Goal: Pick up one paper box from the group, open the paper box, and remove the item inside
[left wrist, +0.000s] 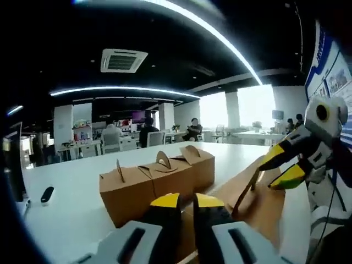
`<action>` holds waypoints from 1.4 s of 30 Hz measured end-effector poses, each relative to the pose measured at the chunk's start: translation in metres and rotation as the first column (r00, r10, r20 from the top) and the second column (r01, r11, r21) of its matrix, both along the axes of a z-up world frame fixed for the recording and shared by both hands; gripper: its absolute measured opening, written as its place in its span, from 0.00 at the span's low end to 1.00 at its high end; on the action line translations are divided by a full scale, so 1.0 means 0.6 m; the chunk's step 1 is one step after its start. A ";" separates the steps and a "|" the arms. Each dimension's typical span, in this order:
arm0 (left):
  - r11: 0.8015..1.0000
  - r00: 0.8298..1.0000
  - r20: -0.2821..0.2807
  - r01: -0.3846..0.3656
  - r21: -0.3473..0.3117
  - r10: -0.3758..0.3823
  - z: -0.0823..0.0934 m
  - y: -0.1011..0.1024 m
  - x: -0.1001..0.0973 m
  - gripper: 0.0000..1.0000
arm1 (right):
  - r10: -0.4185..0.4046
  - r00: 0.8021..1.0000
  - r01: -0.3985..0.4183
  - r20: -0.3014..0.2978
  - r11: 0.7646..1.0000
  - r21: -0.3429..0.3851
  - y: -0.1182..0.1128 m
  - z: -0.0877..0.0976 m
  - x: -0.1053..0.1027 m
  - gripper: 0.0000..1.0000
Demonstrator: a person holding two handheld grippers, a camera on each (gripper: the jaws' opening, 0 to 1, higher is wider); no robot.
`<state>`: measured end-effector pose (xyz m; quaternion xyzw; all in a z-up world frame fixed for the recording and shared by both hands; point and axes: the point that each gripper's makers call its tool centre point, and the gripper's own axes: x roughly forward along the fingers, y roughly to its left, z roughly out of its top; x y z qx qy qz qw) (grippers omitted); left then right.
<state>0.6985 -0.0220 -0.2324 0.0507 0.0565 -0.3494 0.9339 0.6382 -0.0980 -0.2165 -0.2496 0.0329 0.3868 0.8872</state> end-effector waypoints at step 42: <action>1.000 1.000 -0.002 -0.009 -0.010 0.008 0.001 0.006 -0.003 0.11 | -0.019 0.999 0.018 0.049 1.000 0.020 0.022 0.001 -0.011 0.06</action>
